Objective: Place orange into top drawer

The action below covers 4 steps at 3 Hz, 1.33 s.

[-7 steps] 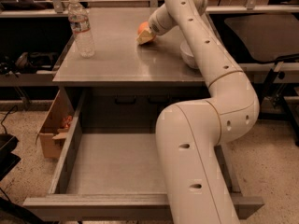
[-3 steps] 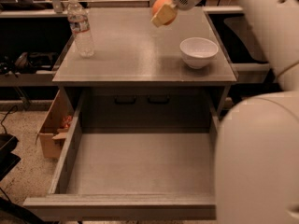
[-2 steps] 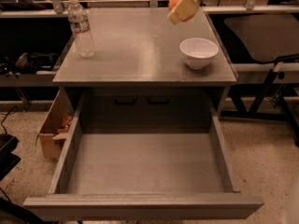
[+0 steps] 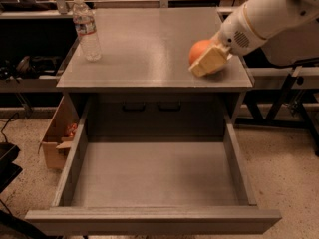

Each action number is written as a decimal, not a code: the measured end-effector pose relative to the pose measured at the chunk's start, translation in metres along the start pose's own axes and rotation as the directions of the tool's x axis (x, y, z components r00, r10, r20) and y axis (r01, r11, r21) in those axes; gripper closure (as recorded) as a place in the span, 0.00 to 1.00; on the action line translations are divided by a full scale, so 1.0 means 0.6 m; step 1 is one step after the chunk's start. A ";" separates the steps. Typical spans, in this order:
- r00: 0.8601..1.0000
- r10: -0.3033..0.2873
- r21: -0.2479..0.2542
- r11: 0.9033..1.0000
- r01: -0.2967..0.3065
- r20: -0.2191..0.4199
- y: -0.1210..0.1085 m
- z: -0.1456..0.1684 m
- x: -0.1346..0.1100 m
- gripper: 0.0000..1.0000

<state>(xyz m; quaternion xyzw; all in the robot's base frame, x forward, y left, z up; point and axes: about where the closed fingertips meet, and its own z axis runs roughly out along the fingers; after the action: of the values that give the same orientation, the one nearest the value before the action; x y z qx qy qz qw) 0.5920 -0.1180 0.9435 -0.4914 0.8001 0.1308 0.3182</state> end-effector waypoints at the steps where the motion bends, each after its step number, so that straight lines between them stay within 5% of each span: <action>1: 0.999 0.001 -0.127 0.992 -0.007 -0.052 0.073 0.078 0.074 1.00; 3: 0.999 -0.019 -0.159 0.987 0.011 -0.045 0.087 0.105 0.053 1.00; 4: 0.999 -0.023 -0.244 0.970 0.014 -0.032 0.155 0.179 0.040 1.00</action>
Offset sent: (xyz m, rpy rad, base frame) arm -0.0265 0.0111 -0.0525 0.0041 0.0865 0.0591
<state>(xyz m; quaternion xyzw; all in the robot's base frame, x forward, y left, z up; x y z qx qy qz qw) 0.5446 -0.0339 0.8366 -0.5364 0.7788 0.2163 0.2429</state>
